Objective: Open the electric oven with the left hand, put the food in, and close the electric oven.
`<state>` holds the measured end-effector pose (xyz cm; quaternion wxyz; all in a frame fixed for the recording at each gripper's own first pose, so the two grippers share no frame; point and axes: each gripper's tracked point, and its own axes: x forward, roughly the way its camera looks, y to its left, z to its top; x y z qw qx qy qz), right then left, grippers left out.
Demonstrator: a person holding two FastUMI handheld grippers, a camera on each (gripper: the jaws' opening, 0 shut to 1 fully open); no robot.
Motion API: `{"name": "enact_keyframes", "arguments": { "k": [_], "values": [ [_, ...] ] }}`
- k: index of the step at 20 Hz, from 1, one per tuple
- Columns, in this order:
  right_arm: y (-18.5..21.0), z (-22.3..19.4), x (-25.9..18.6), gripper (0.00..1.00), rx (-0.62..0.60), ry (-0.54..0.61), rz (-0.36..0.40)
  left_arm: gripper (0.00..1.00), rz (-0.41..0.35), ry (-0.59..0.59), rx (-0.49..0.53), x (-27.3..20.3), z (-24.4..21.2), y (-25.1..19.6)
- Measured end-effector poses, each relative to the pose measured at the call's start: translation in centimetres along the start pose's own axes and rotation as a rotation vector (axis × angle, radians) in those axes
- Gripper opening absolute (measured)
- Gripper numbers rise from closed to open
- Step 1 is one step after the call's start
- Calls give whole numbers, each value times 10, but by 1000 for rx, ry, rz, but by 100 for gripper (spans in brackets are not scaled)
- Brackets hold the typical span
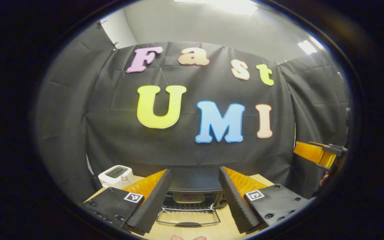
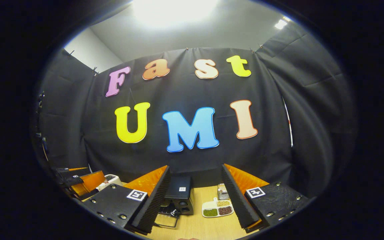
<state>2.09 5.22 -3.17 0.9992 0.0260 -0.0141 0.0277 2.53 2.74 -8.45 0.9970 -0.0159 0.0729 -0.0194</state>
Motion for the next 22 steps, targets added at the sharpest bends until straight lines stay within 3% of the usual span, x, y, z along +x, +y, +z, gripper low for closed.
{"name": "enact_keyframes", "arguments": {
  "k": [3, 4, 6, 8, 9, 11, 13, 21, 22],
  "values": [
    [-16, -7, 5, 93, 10, 27, -22, 92, -14, 62, 6, 10, -22, -11],
    [-20, -11, 5, 92, 16, 40, -25, 96, -19, 94, 8, 13, -34, -13],
    [-29, -17, 8, 93, 24, 60, -33, 92, -29, 164, 3, 20, -58, -17],
    [-35, -21, 9, 93, 28, 71, -41, 96, -44, 246, -14, 24, -87, -21],
    [-38, -24, 10, 93, 31, 76, -44, 92, -46, 288, -16, 29, -102, -21],
    [-43, -27, 8, 93, 34, 89, -55, 100, -46, 368, -18, 32, -128, -20],
    [-50, -34, 10, 93, 37, 103, -67, 96, -54, 448, -25, 33, -154, -22],
    [-75, -51, 11, 93, 46, 156, -118, 100, -41, 714, -30, 34, -246, -16],
    [-77, -53, 12, 93, 45, 159, -123, 96, -38, 748, -33, 33, -257, -15]
  ]
}}
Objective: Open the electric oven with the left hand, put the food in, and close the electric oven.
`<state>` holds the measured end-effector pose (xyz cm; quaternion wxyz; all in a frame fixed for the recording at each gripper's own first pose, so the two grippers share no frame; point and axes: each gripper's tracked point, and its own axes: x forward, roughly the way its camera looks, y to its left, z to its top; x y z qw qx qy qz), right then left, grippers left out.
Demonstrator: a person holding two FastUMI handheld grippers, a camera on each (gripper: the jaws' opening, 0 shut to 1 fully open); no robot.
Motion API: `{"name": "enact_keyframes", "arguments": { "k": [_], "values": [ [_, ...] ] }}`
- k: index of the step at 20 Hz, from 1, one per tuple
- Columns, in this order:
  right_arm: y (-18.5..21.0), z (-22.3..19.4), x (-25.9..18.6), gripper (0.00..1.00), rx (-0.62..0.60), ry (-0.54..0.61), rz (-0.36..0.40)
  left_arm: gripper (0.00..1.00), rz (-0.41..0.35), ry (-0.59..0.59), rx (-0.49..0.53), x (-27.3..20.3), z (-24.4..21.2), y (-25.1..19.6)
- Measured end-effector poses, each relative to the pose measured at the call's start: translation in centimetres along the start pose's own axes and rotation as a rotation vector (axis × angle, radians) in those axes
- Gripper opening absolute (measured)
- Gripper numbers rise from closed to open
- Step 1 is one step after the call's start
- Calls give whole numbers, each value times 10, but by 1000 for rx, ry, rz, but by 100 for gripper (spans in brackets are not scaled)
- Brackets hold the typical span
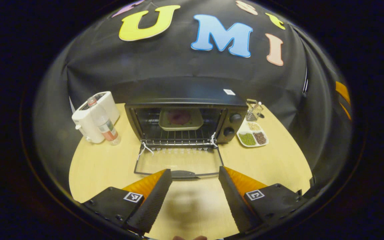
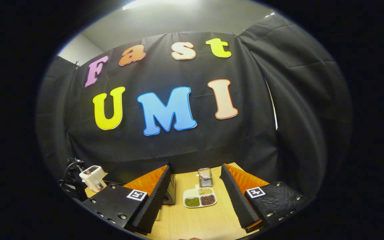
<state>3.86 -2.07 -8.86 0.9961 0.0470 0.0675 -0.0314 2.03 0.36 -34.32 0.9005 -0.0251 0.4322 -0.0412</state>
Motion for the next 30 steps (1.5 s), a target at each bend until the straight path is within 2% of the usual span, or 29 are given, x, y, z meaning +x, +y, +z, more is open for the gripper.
{"name": "enact_keyframes", "arguments": {
  "k": [1, 2, 4, 8, 9, 10, 16, 17, 18, 20, 22, 26, 28, 29, 30],
  "values": [
    [-2, 0, 0, 93, 0, 1, -4, 100, 6, 37, -3, 7, -8, 2],
    [-4, -1, 1, 93, -2, 4, -9, 96, 7, 69, -6, 13, -16, 5],
    [-8, -4, 2, 93, -5, 9, -19, 100, 13, 127, -11, 25, -31, 10],
    [-15, -10, 4, 93, -11, 25, -41, 92, 22, 236, -12, 49, -57, 19],
    [-18, -12, 6, 93, -13, 32, -49, 100, 29, 253, -13, 54, -61, 23],
    [-20, -15, 6, 93, -15, 35, -56, 96, 35, 266, -15, 60, -64, 25],
    [-29, -17, 8, 93, -19, 45, -85, 96, 48, 346, -23, 84, -79, 35],
    [-30, -17, 8, 93, -20, 46, -88, 100, 47, 358, -19, 87, -80, 36],
    [-30, -18, 8, 93, -22, 47, -89, 96, 45, 371, -18, 90, -83, 36],
    [-30, -18, 8, 93, -24, 48, -92, 96, 37, 401, -21, 96, -89, 35],
    [-31, -18, 8, 93, -25, 50, -96, 100, 40, 409, -5, 102, -90, 38],
    [-32, -19, 8, 93, -31, 55, -104, 100, 36, 428, 1, 114, -91, 39],
    [-31, -20, 8, 93, -33, 57, -107, 96, 35, 435, 21, 117, -93, 40],
    [-31, -19, 8, 93, -36, 58, -111, 100, 36, 441, 25, 117, -93, 41],
    [-32, -20, 9, 93, -36, 57, -113, 96, 37, 444, 24, 118, -93, 42]
  ]
}}
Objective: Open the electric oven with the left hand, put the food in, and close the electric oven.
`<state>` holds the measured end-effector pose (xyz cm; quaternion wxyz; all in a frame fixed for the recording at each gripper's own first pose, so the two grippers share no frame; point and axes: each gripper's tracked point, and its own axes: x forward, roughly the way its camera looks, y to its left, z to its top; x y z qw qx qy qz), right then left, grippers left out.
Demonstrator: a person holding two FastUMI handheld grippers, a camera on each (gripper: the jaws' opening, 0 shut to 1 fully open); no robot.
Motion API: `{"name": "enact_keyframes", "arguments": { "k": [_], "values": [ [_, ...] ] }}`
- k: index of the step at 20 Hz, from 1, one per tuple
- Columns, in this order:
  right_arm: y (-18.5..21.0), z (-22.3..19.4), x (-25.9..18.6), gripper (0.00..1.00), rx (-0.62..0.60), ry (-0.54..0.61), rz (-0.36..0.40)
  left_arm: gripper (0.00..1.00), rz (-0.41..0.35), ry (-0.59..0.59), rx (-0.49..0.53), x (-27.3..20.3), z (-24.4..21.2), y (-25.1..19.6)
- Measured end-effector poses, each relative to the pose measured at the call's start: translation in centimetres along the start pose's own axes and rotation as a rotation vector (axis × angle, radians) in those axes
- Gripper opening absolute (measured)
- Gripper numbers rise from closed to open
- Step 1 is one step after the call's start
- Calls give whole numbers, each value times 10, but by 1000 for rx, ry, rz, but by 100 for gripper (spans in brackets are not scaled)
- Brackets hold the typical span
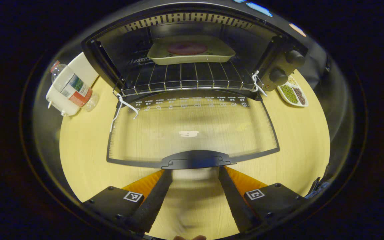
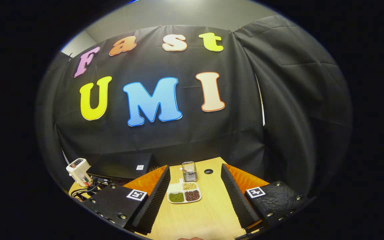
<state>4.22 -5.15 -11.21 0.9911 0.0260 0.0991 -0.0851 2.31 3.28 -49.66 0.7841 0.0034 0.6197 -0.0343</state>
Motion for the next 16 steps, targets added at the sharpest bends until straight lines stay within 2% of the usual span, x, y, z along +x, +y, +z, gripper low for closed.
{"name": "enact_keyframes", "arguments": {
  "k": [3, 4, 5, 8, 9, 10, 11, 12, 13, 14, 16],
  "values": [
    [1, -2, -1, 93, -2, 6, -5, 96, 9, 13, -4, 6, 0, 2],
    [2, -3, -2, 93, -4, 9, -7, 100, 12, 17, -2, 7, -1, 3],
    [3, -4, -2, 93, -8, 11, -12, 96, 15, 21, -1, 9, -1, 3],
    [10, -7, -2, 93, -5, 16, -5, 96, 15, 36, -6, 10, -1, 3],
    [12, -7, -2, 93, 0, 17, -2, 100, 13, 36, -4, 10, 0, 3],
    [13, -7, -1, 93, 3, 20, 1, 92, 13, 35, -5, 10, 0, 2],
    [15, -8, -1, 93, 4, 21, 5, 96, 12, 30, -5, 8, 0, 3],
    [16, -7, -2, 93, 3, 19, 8, 96, 12, 24, -5, 6, 0, 3],
    [18, -5, -2, 93, 1, 15, 11, 96, 12, 17, -3, 4, 1, 3],
    [18, -5, -2, 93, -2, 12, 12, 92, 11, 8, -2, 1, 1, 2],
    [20, -4, -3, 93, -5, 10, 18, 100, 10, -10, -3, -4, 1, 2]
  ]
}}
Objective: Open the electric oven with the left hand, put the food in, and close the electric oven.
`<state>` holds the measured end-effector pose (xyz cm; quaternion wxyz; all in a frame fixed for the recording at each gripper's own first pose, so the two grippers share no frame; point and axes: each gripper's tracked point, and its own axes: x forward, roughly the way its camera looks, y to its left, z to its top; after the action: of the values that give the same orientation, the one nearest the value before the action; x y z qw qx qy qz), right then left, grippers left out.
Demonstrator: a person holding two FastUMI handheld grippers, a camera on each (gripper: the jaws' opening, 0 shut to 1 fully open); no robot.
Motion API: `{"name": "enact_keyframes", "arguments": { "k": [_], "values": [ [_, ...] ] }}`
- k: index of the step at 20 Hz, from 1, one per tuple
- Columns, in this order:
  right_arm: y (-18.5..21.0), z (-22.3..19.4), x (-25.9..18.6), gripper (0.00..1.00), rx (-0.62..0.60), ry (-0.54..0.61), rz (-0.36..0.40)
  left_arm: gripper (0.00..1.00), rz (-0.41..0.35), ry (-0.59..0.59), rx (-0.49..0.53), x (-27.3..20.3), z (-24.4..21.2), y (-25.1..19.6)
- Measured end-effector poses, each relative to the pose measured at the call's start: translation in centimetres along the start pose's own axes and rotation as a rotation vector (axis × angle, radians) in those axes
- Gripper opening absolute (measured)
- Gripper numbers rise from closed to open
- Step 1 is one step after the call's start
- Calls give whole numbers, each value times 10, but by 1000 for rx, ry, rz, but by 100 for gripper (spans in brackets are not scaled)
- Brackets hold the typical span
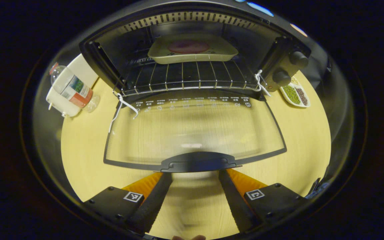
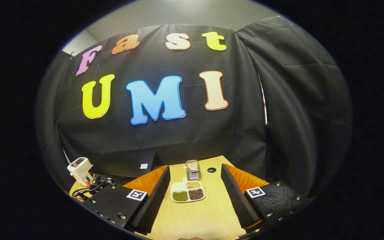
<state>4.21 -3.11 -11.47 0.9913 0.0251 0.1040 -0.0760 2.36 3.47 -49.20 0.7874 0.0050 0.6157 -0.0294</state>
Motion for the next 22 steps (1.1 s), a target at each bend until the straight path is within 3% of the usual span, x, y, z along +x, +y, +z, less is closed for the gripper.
{"name": "enact_keyframes", "arguments": {
  "k": [1, 2, 8, 11, 12, 14, 16, 22],
  "values": [
    [1, 1, 0, 93, 0, 0, 1, 96, 0, -6, 2, -3, 0, 0],
    [2, 1, -1, 93, 1, 1, 4, 100, 1, -15, 3, -6, 1, 0],
    [12, 9, -3, 93, -8, -23, 28, 96, -4, -63, 4, -25, 7, -1],
    [14, 10, -7, 93, -20, -31, 41, 100, -9, -88, 1, -36, 10, -1],
    [16, 11, -8, 93, -23, -34, 49, 96, -10, -95, 5, -39, 11, -1],
    [18, 12, -11, 93, -24, -39, 57, 100, -12, -105, 12, -44, 15, -1],
    [19, 12, -13, 93, -28, -40, 58, 96, -12, -118, 16, -46, 19, -1],
    [13, 14, -19, 93, -31, -41, 40, 100, -4, -157, 10, -53, 35, 4]
  ]
}}
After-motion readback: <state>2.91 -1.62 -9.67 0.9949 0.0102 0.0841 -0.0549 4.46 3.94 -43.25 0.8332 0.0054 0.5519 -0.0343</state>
